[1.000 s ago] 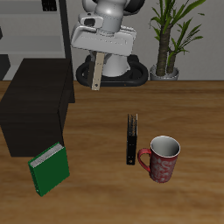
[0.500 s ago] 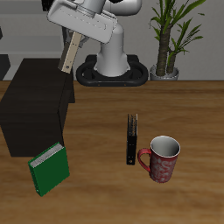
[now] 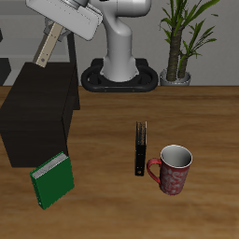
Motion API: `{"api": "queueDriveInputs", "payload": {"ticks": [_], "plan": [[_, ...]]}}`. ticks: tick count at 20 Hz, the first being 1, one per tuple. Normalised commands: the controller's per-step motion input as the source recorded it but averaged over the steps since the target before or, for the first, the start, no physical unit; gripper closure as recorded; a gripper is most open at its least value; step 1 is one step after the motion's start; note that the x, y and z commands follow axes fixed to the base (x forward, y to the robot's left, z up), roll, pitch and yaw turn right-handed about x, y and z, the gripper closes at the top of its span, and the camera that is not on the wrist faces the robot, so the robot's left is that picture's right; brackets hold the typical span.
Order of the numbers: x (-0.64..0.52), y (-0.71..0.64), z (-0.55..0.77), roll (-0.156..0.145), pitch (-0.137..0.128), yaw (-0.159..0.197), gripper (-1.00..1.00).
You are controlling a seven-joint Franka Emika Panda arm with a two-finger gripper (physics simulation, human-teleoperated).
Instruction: Place the yellow book flat on top of the shelf
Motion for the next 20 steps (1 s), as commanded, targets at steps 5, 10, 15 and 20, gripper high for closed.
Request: {"api": "queueDriveInputs", "payload": {"ticks": [5,10,15,20], "plan": [[0.17,-0.21,-0.17,-0.04,0.005,0.051,1.0],[0.17,-0.32,-0.12,-0.098,-0.044,0.049,1.0],[0.17,-0.31,-0.27,-0.041,0.021,0.049,1.0],[0.2,-0.25,-0.32,-0.053,0.054,-0.007,1.0]]}}
